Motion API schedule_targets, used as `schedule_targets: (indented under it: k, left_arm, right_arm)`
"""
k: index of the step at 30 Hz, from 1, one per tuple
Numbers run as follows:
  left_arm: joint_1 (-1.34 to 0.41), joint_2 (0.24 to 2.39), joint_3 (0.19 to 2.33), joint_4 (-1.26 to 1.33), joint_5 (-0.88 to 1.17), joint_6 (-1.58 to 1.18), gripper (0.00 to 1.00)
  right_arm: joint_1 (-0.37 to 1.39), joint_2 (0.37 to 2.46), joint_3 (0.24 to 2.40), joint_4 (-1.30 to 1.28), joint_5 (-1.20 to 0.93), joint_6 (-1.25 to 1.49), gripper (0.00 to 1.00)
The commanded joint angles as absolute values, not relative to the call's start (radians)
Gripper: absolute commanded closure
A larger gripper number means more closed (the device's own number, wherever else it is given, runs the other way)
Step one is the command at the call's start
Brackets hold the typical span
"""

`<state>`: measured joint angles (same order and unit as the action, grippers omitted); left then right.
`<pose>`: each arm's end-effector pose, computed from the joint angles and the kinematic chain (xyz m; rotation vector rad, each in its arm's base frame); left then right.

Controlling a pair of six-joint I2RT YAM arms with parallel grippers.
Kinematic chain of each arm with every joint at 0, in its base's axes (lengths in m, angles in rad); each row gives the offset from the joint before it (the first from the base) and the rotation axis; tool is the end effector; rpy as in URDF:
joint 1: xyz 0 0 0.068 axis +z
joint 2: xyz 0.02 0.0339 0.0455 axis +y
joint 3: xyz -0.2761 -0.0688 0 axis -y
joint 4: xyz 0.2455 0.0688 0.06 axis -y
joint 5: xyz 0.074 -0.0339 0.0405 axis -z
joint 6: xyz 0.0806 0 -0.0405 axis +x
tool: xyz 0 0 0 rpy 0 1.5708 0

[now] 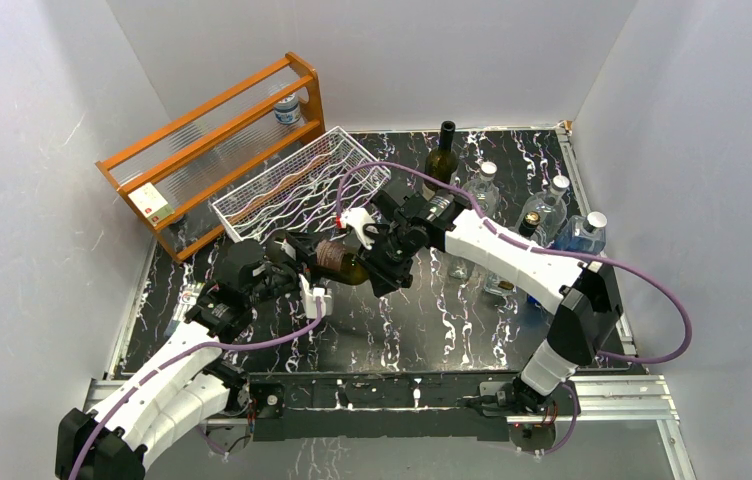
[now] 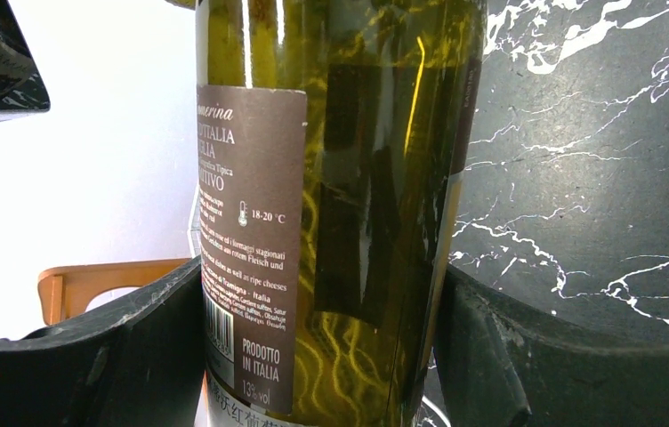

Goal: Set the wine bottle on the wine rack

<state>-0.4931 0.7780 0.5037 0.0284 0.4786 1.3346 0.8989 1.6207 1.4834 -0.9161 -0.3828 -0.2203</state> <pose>0.1736 -0.1354 0.2631 1.5983 0.8097 0.1688 0.1998 0.2995 0.2858 -1.5439 2.2051 0.7280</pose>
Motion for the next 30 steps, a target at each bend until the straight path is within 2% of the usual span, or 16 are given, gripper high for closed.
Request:
schedule_targets:
  k: [1,2,3,12,15,21,26,30]
  left_arm:
    - [-0.492,0.766,0.535,0.125,0.508,1.338,0.23]
    - [-0.492,0.768,0.537,0.122,0.502,1.341,0.04]
    - [-0.493,0.770,0.538,0.118,0.497,1.343,0.02]
    - [-0.492,0.767,0.568,0.067,0.483,1.350,0.02]
    - [-0.492,0.758,0.587,0.069,0.487,1.278,0.02]
    - [-0.492,0.677,0.602,0.160,0.460,0.870,0.02]
    - [-0.492,0.622,0.614,0.155,0.389,0.522,0.02]
    - [-0.492,0.612,0.643,0.137,0.196,0.188,0.02]
  right_arm:
    - [0.906,1.527,1.479,-0.818,-0.329,-0.181,1.00]
    - [0.906,1.503,1.463,-0.780,-0.328,-0.175,1.00]
    - [0.907,1.479,1.446,-0.748,-0.322,-0.168,1.00]
    - [0.907,1.330,1.354,-0.648,-0.209,-0.095,1.00]
    - [0.907,1.292,1.320,-0.644,-0.193,-0.068,1.00]
    - [0.907,1.228,1.247,-0.629,-0.069,0.030,1.00]
    - [0.906,1.161,1.171,-0.548,-0.059,0.081,1.00]
    - [0.907,1.161,1.129,-0.553,-0.079,0.101,1.00]
